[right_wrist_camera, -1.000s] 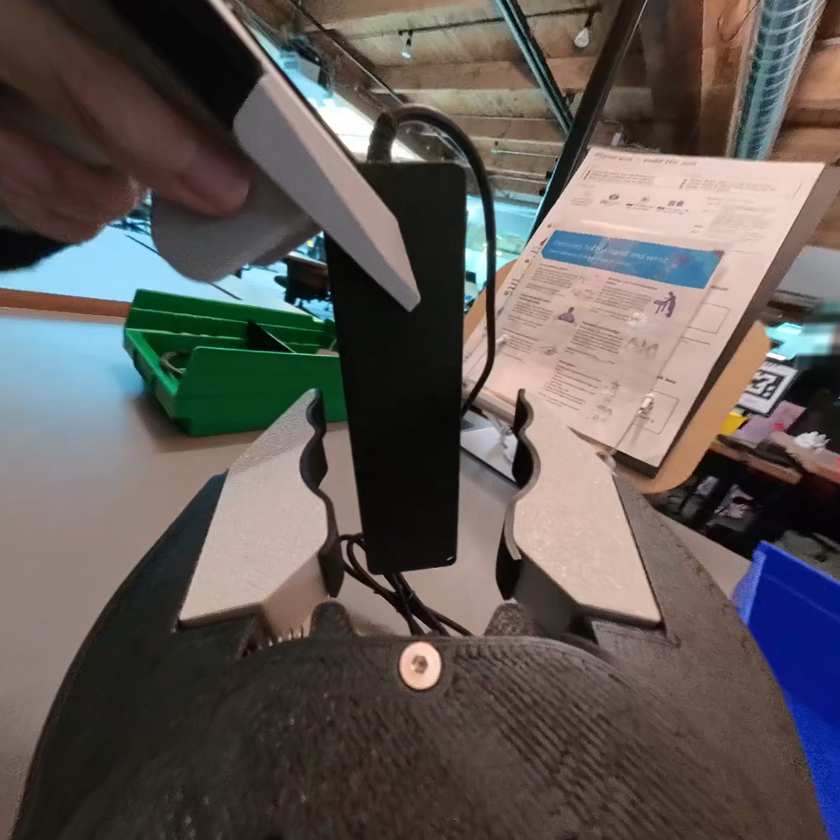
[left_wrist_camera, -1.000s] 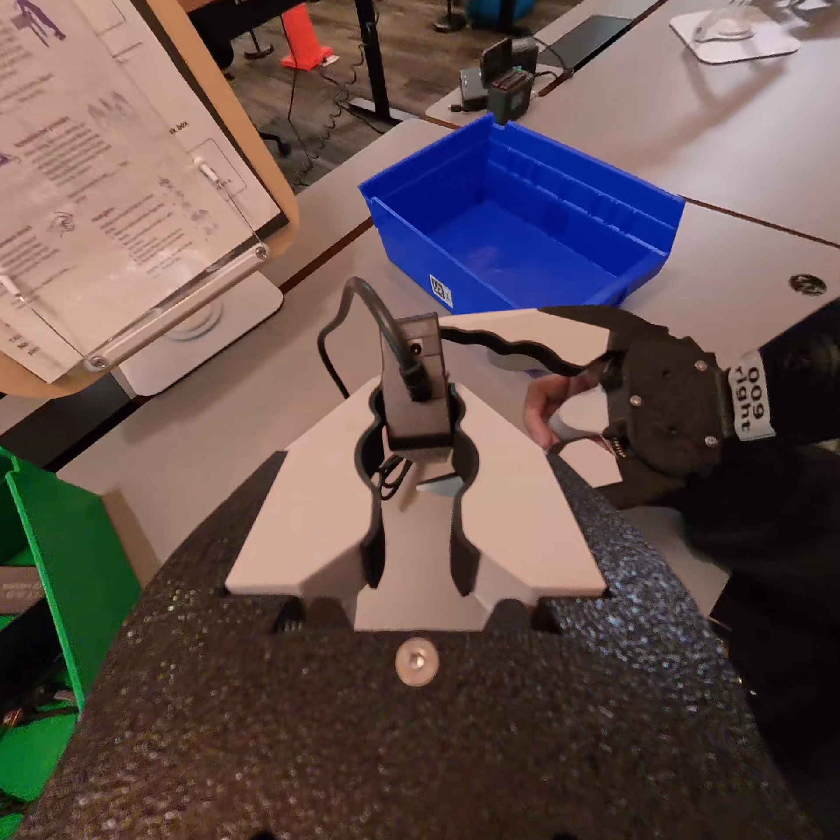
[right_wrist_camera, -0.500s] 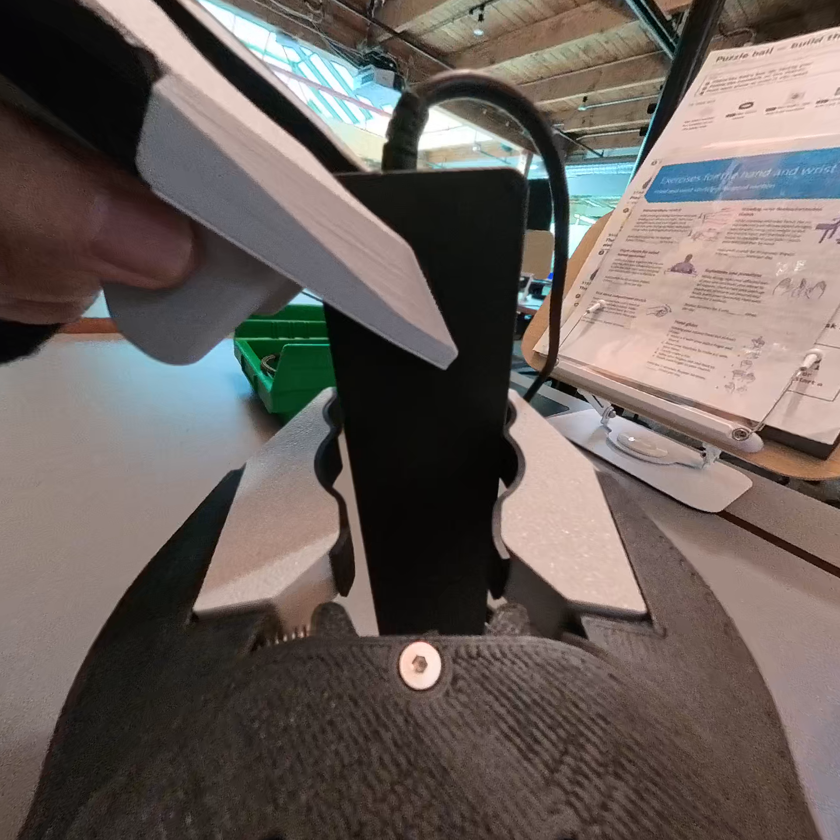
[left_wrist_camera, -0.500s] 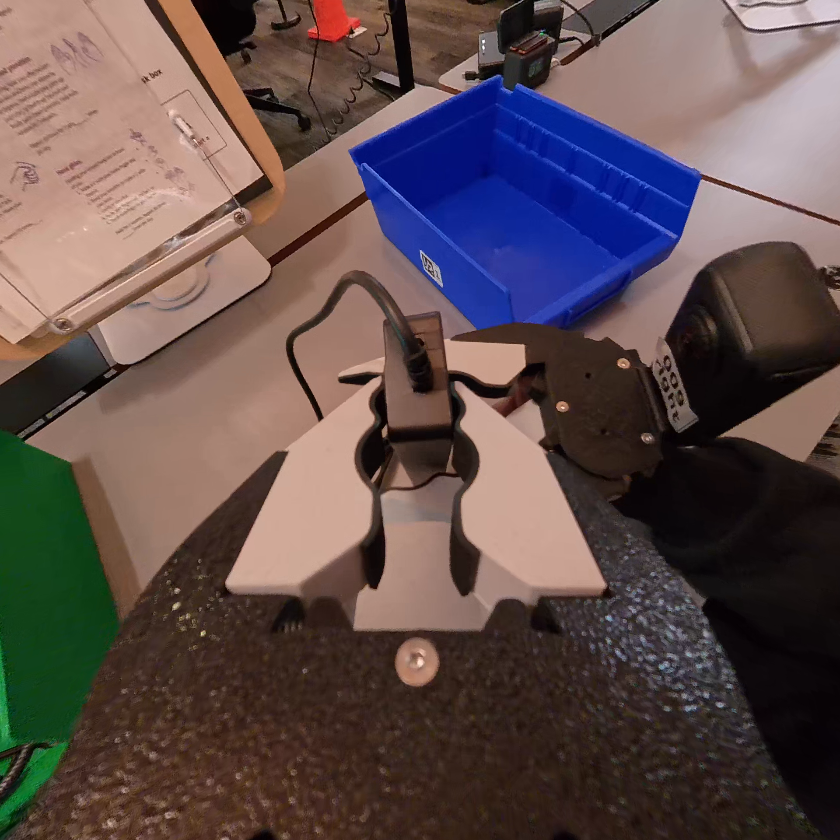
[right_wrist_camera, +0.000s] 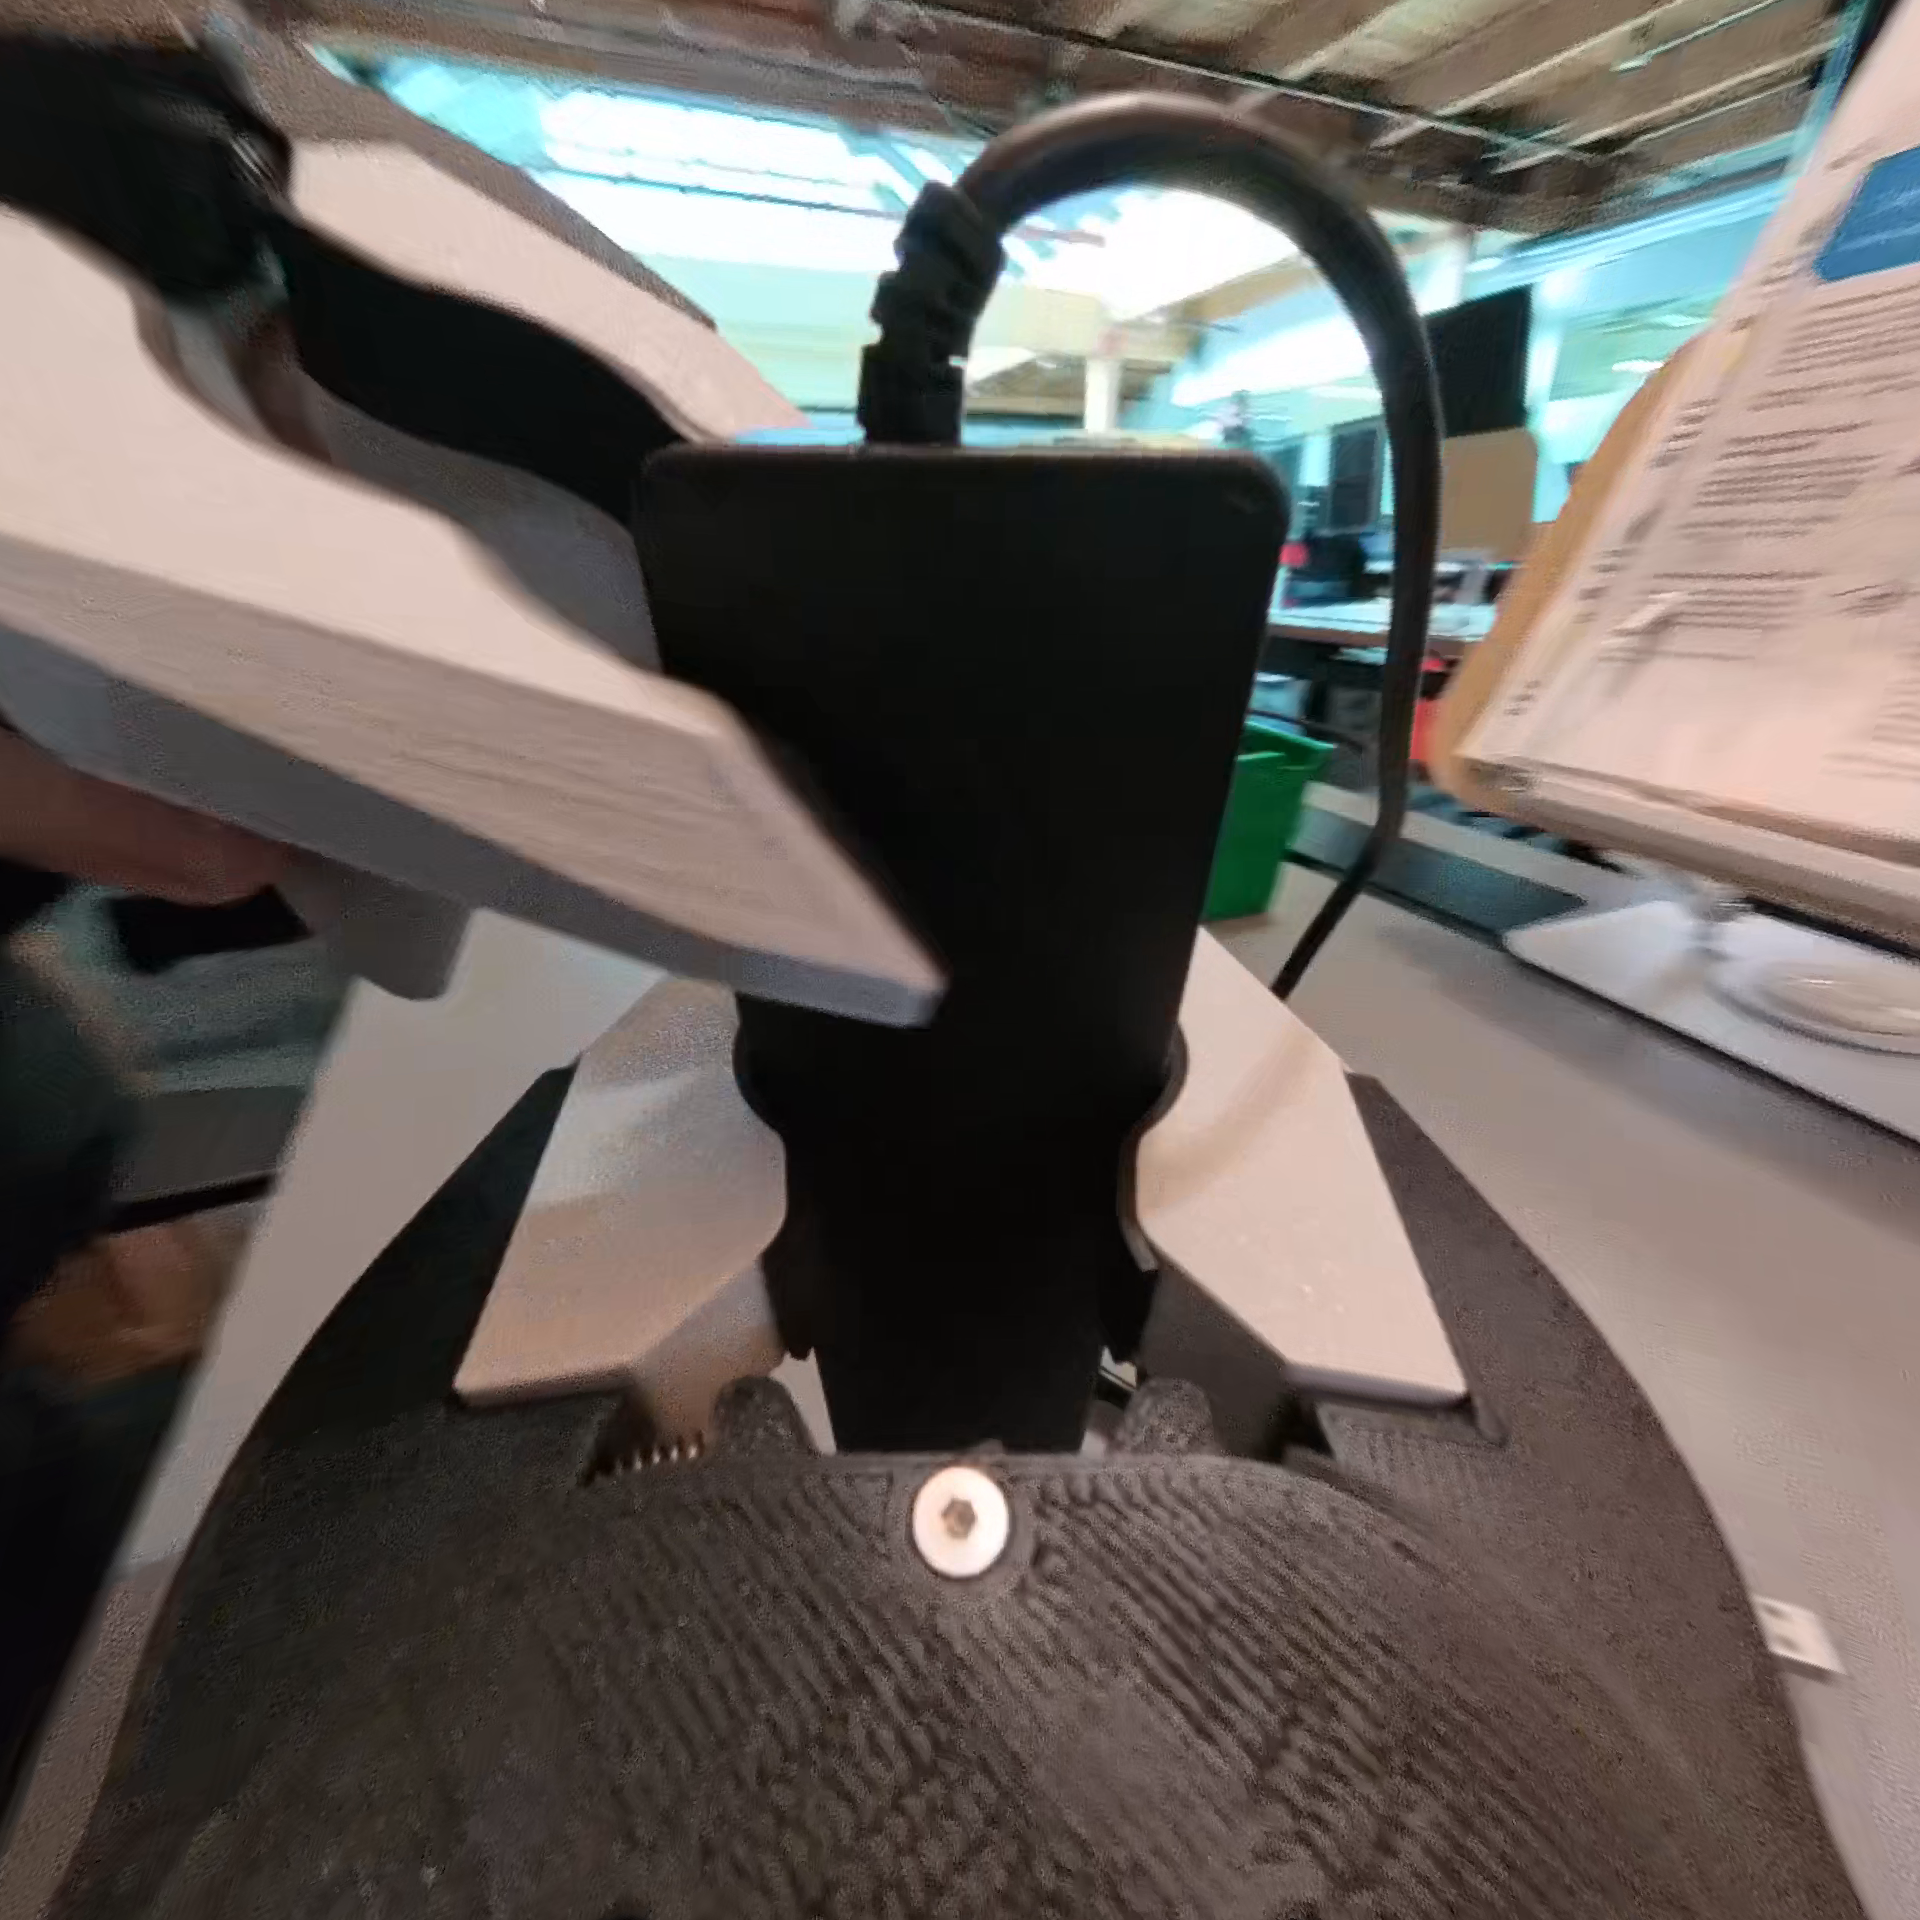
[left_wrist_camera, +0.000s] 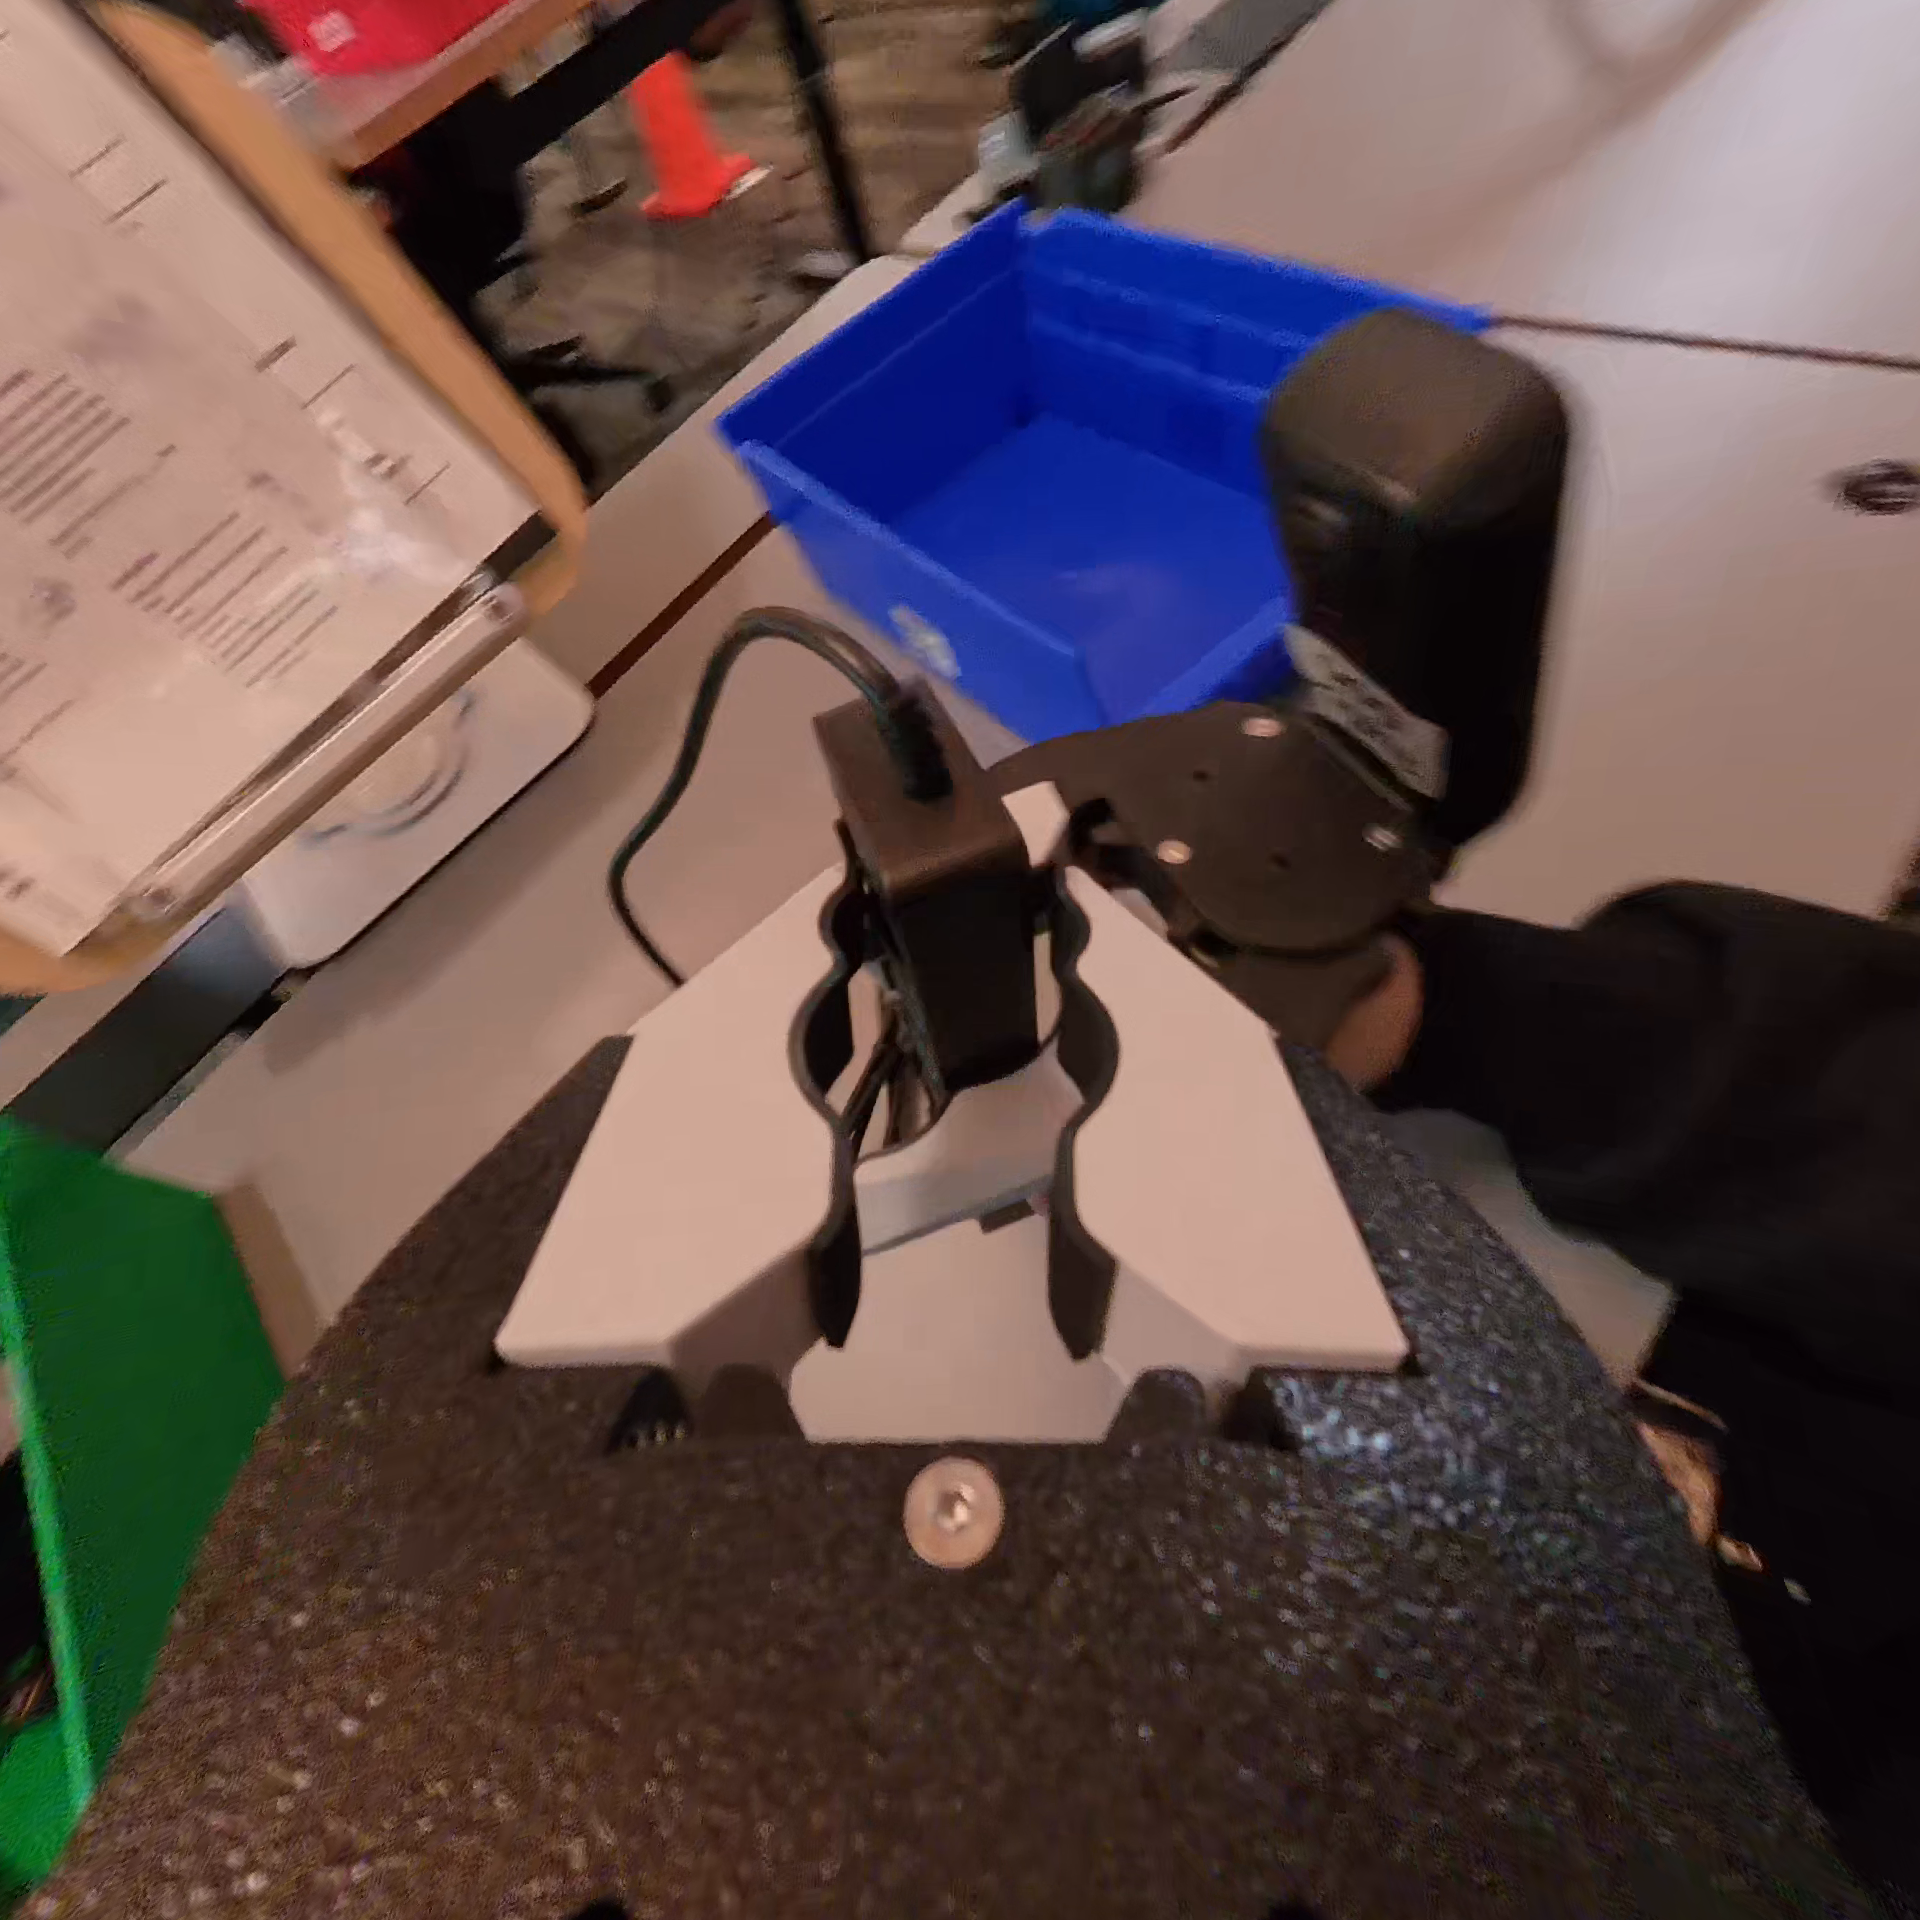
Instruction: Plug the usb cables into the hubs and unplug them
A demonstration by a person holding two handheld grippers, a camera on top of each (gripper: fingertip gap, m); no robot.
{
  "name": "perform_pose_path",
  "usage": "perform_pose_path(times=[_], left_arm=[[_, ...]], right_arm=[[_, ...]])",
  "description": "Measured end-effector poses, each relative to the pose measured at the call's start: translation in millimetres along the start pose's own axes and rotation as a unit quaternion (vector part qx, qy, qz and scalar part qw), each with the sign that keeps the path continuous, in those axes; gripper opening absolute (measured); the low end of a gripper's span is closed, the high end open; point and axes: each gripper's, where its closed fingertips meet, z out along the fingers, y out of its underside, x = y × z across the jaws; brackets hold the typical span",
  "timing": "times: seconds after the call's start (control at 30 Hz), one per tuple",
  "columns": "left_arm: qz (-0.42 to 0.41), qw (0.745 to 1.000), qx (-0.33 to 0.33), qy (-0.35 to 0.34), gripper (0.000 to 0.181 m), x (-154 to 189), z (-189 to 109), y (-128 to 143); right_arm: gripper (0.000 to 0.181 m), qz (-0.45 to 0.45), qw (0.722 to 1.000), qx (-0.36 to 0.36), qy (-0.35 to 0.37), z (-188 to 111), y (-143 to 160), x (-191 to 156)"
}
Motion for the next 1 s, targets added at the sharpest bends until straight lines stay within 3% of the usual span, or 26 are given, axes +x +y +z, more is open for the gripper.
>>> perform_pose_path(times=[0.03,0.17,0.27,0.37,0.47,0.53,0.73,0.87,1.0], left_arm=[[0.0,0.999,0.018,0.031,0.04,3.9,-5.6,-5.2],[-0.058,0.978,0.06,0.193,0.069,16.7,-32.3,-20.2],[-0.081,0.961,0.038,0.263,0.079,14.5,-35.1,-14.0],[-0.064,0.96,-0.016,0.272,0.094,18.2,-22.7,1.6],[-0.03,0.959,-0.039,0.279,0.088,33.3,-10.6,8.7],[-0.002,0.961,-0.025,0.274,0.056,37.6,-5.6,7.0],[-0.024,0.969,0.028,0.243,0.055,33.6,-3.8,-8.0],[0.006,0.975,0.026,0.221,0.055,33.2,-0.9,-8.1],[0.012,0.974,0.039,0.223,0.055,34.2,-0.9,-11.8]], right_arm=[[0.062,0.022,0.999,0.009,-0.03,-2.7,-2.6,-4.5],[0.063,0.073,0.986,0.029,-0.145,-15.3,-8.2,-25.0],[0.062,0.076,0.972,0.016,-0.221,-22.4,-4.9,-46.4],[0.063,0.047,0.966,-0.006,-0.253,-23.1,3.4,-62.4],[0.062,0.043,0.963,-0.015,-0.265,-21.4,5.8,-69.7],[0.062,0.035,0.962,-0.032,-0.269,-21.8,10.8,-73.4],[0.062,0.048,0.969,-0.006,-0.244,-25.6,-2.8,-62.8],[0.072,0.044,0.974,-0.008,-0.223,-21.8,-3.8,-59.4],[0.067,0.024,0.978,0.002,-0.208,-22.2,-6.3,-54.5]])
